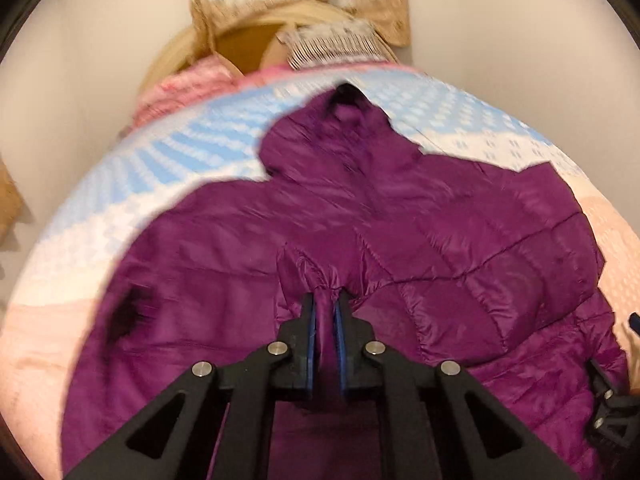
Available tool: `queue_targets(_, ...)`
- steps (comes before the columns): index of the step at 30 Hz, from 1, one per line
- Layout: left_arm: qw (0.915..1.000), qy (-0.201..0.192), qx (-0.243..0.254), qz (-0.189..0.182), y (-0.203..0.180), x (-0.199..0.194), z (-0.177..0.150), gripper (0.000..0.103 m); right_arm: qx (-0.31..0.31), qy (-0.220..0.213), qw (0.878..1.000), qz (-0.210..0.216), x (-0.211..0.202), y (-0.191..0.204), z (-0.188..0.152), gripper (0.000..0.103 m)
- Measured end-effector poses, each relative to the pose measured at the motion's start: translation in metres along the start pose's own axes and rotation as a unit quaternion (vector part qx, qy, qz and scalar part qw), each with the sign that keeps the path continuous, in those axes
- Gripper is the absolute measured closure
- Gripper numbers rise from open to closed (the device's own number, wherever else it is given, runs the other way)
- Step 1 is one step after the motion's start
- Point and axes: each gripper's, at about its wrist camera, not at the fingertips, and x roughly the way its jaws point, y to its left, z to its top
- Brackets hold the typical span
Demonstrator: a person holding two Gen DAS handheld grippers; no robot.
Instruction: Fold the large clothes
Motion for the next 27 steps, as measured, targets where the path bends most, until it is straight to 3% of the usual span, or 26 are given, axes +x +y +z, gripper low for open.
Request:
queue_targets(6,0.9978,-0.007,0.029,0.059,0.021,0.000,-0.019,0.095,0.002,0.008,1.000,0.011,0.003,0.001,0.000,0.012)
queue_targets(8,0.9966,0.000,0.033,0.076,0.022,0.008,-0.026,0.092,0.018,0.016,0.998,0.055,0.004,-0.007,0.002,0.024)
queue_targets(9,0.9960,0.001,0.036,0.082,0.021,0.010,-0.029,0.092,0.028,0.024,0.997,0.075,0.004,-0.011,0.003,0.036)
queue_targets(10,0.9953,0.004,0.039,0.088,0.020,0.012,-0.033,0.092,0.037,0.028,0.995,0.085,0.002,-0.015,0.006,0.050)
queue_targets(13,0.9927,0.009,0.049,0.110,0.020,0.019,-0.036,0.083,0.049,0.012,0.995,0.091,-0.010,-0.023,0.025,0.075)
queue_targets(17,0.9934,0.014,0.042,0.106,0.022,0.024,-0.037,0.072,0.066,-0.014,0.995,0.079,-0.005,-0.032,0.063,0.076)
queue_targets(19,0.9929,0.016,0.034,0.113,0.022,0.028,-0.037,0.046,0.085,-0.024,0.993,0.082,0.010,-0.035,0.082,0.076)
queue_targets(21,0.9921,0.017,0.023,0.122,0.024,0.035,-0.038,0.030,0.097,-0.020,0.990,0.097,0.033,-0.034,0.093,0.076)
queue_targets(27,0.9936,0.045,-0.015,0.102,0.039,0.052,-0.042,0.021,0.075,0.039,0.992,0.093,0.094,-0.016,0.086,0.077)
